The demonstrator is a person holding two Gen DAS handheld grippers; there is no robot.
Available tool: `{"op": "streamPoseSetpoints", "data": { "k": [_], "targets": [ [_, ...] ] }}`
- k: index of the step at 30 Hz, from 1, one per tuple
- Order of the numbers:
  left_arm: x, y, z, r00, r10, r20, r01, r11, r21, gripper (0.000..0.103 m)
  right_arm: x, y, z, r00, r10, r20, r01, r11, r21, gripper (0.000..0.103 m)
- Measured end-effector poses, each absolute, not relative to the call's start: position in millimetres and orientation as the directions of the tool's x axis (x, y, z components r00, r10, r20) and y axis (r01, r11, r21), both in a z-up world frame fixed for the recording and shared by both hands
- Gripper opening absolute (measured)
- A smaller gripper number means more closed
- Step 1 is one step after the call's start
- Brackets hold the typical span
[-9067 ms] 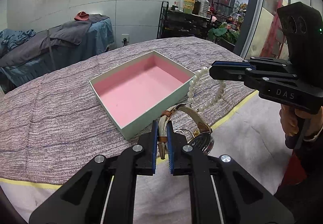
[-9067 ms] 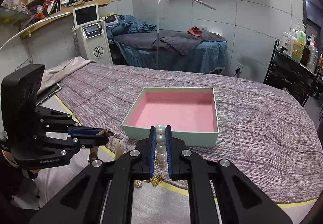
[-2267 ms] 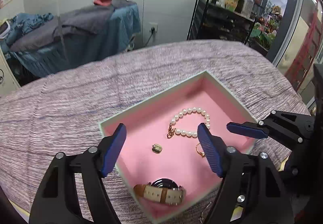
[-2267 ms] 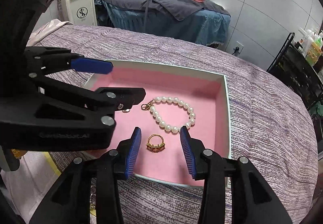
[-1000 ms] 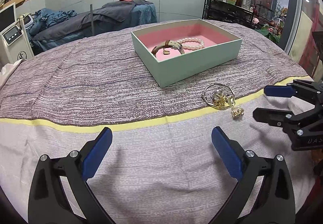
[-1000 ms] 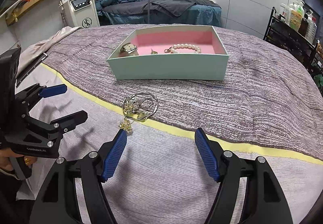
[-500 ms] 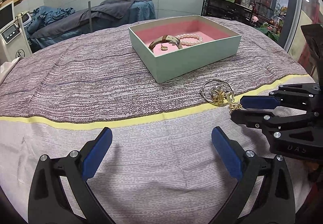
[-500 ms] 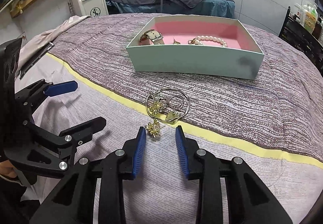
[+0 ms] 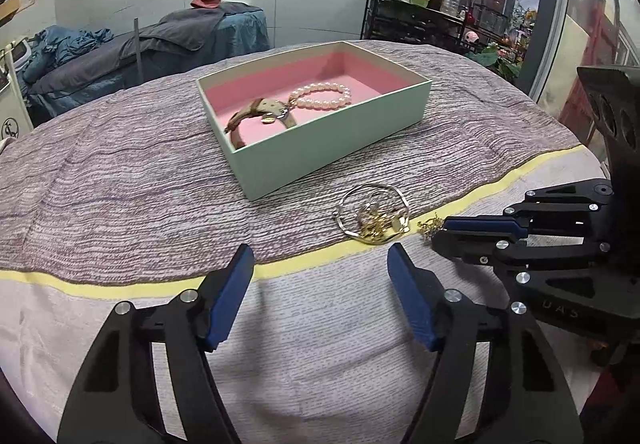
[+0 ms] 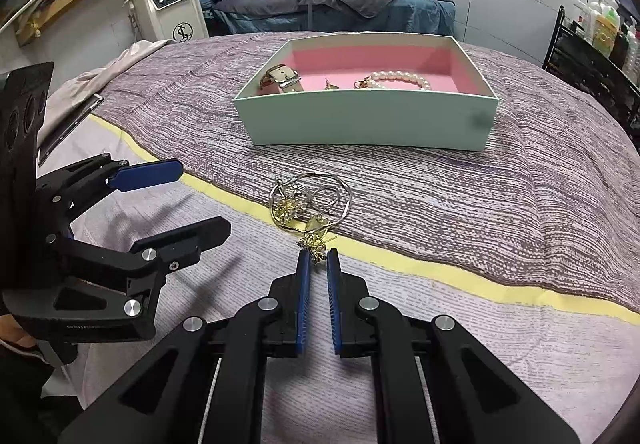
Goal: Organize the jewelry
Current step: 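Grasp gold jewelry from the pile with the left tool while the right tool grasps a gold pendant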
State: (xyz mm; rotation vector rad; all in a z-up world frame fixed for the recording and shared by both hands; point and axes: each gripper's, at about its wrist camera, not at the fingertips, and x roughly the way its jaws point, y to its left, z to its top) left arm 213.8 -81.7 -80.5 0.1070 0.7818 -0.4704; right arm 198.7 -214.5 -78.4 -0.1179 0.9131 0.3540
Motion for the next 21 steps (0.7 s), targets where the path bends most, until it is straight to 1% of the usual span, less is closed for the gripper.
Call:
{"op": "streamPoseSetpoints", "data": {
  "k": [3, 5, 7, 10, 12, 14, 17, 21],
  "targets": [
    [218, -99, -82, 0.591, -0.387, -0.708, 0.489, 0.87, -0.067, 0.056, 197, -222, -78, 0.561, 0.249, -0.79, -0.335, 0.94, 0.059, 0.009],
    [222, -109, -83, 0.579, -0.391, -0.715, 0.506, 0.86, -0.06, 0.044, 195, -226, -78, 0.563, 0.25, -0.788, -0.328, 0.942, 0.065, 0.009],
    [225, -116, -83, 0.572, -0.398, -0.717, 0.514, 0.856, -0.064, 0.039, 193, -229, -77, 0.566, 0.247, -0.787, -0.321, 0.945, 0.065, 0.009],
    [230, -122, -84, 0.568, -0.393, -0.723, 0.514, 0.855, -0.061, 0.027, 191, -233, -77, 0.568, 0.245, -0.786, -0.316, 0.947, 0.067, 0.009],
    [235, -124, -86, 0.555, -0.394, -0.732, 0.511, 0.856, -0.074, 0.026, 191, -234, -77, 0.566, 0.246, -0.787, -0.312, 0.947, 0.071, 0.009],
    [237, -125, -88, 0.55, -0.394, -0.736, 0.508, 0.858, -0.08, 0.021, 190, -235, -78, 0.566, 0.248, -0.786, -0.31, 0.948, 0.076, 0.009],
    [234, -128, -89, 0.556, -0.379, -0.74, 0.509, 0.859, -0.058, 0.017, 190, -236, -78, 0.567, 0.251, -0.784, -0.31, 0.947, 0.079, 0.009],
    [231, -128, -89, 0.562, -0.376, -0.737, 0.505, 0.861, -0.055, 0.017, 189, -236, -78, 0.567, 0.256, -0.783, -0.309, 0.947, 0.086, 0.009]
  ]
}}
